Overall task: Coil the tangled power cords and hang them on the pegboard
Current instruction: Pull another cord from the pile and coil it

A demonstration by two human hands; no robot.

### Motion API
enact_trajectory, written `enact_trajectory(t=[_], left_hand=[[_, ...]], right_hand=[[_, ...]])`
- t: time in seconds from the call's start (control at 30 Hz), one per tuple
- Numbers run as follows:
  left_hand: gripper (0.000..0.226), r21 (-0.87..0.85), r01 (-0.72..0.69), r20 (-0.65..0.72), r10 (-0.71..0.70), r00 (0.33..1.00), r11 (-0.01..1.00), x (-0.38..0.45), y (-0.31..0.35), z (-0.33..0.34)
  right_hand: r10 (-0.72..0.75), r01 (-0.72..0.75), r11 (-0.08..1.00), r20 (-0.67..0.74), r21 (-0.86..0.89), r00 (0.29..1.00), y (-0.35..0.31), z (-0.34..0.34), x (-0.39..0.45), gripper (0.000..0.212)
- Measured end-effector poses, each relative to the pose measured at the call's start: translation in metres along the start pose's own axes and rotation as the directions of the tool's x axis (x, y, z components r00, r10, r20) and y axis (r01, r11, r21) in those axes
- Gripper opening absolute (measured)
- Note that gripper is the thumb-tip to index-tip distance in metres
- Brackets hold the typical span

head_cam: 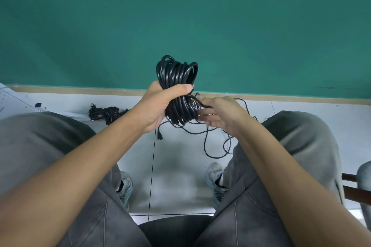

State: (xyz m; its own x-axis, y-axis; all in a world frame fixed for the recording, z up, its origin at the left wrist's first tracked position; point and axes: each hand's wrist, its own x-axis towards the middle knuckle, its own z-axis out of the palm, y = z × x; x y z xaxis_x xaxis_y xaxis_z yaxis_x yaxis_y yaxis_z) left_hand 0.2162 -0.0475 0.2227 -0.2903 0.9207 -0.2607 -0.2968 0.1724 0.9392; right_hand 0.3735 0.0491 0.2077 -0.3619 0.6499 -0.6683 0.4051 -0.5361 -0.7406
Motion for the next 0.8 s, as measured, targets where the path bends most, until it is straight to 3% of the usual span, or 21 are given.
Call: enact_trajectory(t=[0.07,0.13,0.2,0.27,0.3,0.37,0.53,0.57,0.7,0.8], left_hand=[[0.052,0.052,-0.001,0.007,0.001,1.000,0.999,0.000,-0.005,0.002],[0.036,0.109,-0.002,0.019,0.000,1.000,0.994,0.000,-0.010,0.005],[0.031,0.106,0.004,0.001,-0.004,1.000,0.994,0.001,-0.016,0.008],[0.051,0.059,0.022,-0.062,-0.019,0.998,0.998,0.003,-0.021,0.011],[0.061,0.038,0.030,-0.094,-0.027,0.995,0.999,0.004,-0.022,0.012],[0.063,-0.002,0.043,-0.128,-0.043,0.991,0.999,0.005,-0.021,0.013],[0.021,-0.177,0.115,-0.172,-0.145,0.974,0.978,0.009,-0.015,0.008],[0.023,-0.185,0.124,-0.172,-0.156,0.973,0.975,0.009,-0.013,0.006],[0.070,-0.268,0.145,-0.105,-0.178,0.978,0.953,0.005,-0.004,0.004],[0.061,-0.282,0.168,-0.085,-0.199,0.976,0.945,0.001,-0.002,0.005]], right_hand=[[-0.016,0.021,0.994,-0.045,0.106,0.999,-0.001,0.005,0.004,0.021],[-0.062,0.083,0.981,-0.123,0.174,0.991,0.000,0.011,0.009,0.015],[-0.112,0.158,0.965,-0.219,0.208,0.969,0.002,0.016,0.015,0.034],[-0.145,0.216,0.948,-0.286,0.233,0.947,0.004,0.019,0.021,0.058],[-0.176,0.250,0.943,-0.311,0.219,0.934,0.004,0.019,0.021,0.067],[-0.295,0.364,0.918,-0.344,0.156,0.891,0.002,0.017,0.022,0.065],[-0.607,0.617,0.782,-0.328,-0.087,0.724,-0.005,0.019,0.003,0.053],[-0.643,0.647,0.755,-0.314,-0.107,0.698,-0.005,0.020,0.001,0.052],[-0.703,0.719,0.693,-0.276,-0.054,0.656,-0.008,0.020,-0.005,0.050],[-0.726,0.728,0.676,-0.274,-0.114,0.630,0.000,0.026,-0.002,0.051]])
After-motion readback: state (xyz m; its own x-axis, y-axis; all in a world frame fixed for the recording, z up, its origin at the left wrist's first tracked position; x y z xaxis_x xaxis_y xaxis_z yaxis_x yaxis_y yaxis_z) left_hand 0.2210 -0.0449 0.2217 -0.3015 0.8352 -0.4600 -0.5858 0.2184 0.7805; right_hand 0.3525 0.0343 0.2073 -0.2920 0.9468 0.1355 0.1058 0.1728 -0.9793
